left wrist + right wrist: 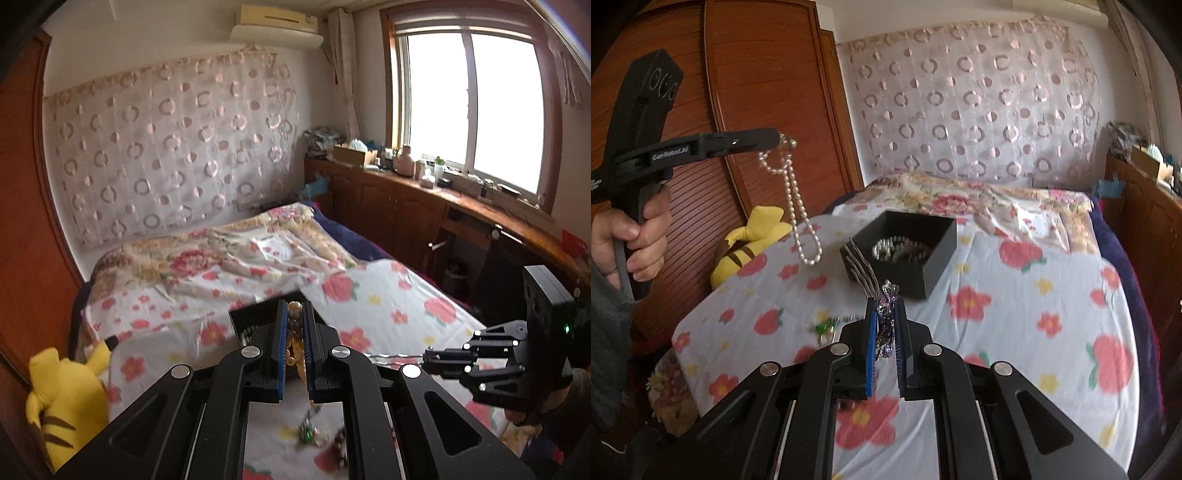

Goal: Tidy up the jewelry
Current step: 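Carry the pearls with the left gripper while the right carries the hairpins over the box, then open the left gripper to drop the pearls into the box while the right releases the hairpins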

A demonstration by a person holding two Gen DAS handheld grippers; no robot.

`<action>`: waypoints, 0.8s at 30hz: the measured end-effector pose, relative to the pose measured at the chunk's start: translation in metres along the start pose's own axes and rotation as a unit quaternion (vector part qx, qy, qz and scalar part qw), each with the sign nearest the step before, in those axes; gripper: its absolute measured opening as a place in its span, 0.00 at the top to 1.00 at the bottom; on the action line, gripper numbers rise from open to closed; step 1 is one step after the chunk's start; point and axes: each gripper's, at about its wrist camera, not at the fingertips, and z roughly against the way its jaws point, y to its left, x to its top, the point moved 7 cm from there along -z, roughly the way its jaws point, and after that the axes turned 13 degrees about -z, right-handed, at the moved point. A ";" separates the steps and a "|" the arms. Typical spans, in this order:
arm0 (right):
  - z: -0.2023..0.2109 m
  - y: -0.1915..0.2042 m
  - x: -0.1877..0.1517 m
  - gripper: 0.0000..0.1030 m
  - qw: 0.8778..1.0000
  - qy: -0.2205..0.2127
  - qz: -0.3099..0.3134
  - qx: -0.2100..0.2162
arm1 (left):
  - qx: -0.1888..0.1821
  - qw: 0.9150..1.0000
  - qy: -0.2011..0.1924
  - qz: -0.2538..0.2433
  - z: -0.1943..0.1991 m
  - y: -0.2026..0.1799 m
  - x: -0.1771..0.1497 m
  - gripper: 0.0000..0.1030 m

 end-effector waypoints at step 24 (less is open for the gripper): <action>-0.110 -0.020 0.083 0.90 1.000 0.026 0.017 -0.004 | -0.002 0.997 0.064 0.035 -0.151 0.056 -0.034 0.93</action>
